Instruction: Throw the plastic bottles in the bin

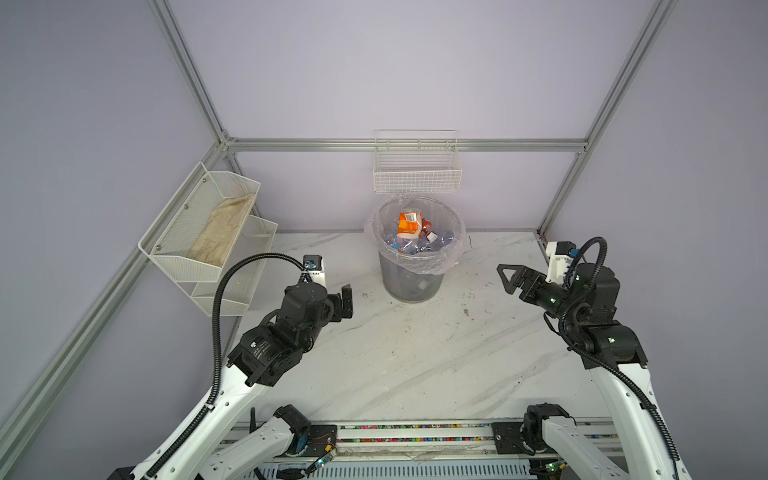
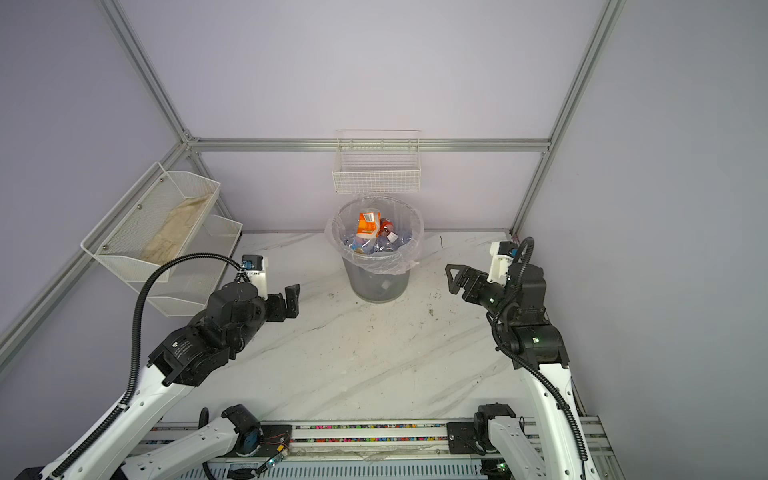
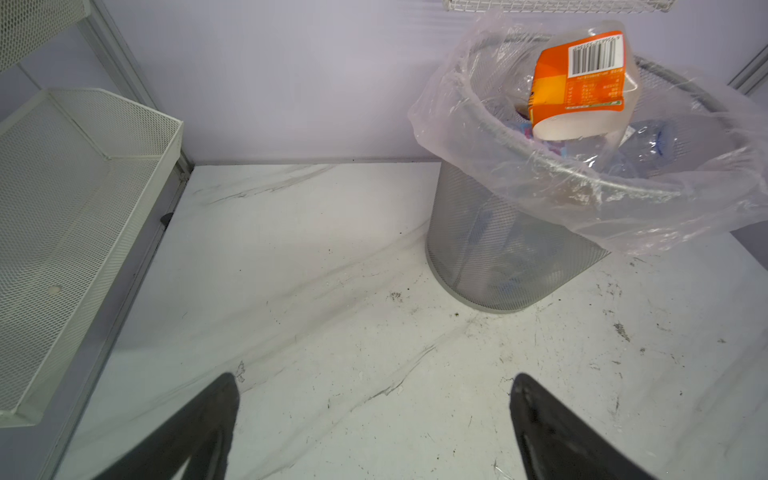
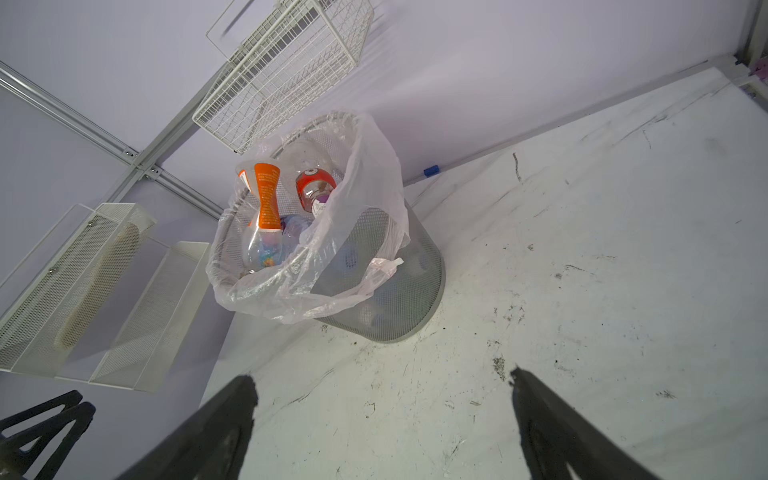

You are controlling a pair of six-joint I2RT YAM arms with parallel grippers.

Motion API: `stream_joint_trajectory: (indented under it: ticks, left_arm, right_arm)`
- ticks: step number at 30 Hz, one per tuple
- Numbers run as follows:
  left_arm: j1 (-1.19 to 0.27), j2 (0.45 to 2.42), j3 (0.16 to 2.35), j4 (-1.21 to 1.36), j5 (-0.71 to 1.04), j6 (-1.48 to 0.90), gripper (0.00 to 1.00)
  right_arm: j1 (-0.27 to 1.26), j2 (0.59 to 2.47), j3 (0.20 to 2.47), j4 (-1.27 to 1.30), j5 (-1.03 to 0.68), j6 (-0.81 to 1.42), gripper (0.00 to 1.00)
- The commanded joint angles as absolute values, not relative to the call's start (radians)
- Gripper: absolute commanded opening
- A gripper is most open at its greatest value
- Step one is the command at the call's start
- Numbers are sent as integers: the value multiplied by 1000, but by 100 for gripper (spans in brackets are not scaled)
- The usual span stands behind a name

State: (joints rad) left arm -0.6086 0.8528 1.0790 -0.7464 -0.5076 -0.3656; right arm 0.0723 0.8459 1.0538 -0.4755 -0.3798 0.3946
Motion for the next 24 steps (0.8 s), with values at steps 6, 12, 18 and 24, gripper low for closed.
stream_joint_trajectory:
  ticks: [6, 12, 18, 24]
  left_arm:
    - [-573, 804, 921, -724, -590, -409, 100]
    - [-556, 818, 842, -746, -688, -422, 100]
    - [-554, 814, 721, -641, -772, -384, 100]
    - [-521, 834, 610, -462, -784, -324, 100]
  right_arm:
    - [263, 911, 1045, -422, -184, 362, 98]
    - [332, 934, 986, -380, -128, 385, 98]
    - [334, 923, 921, -335, -65, 360, 98]
    - [335, 864, 780, -135, -58, 296, 98]
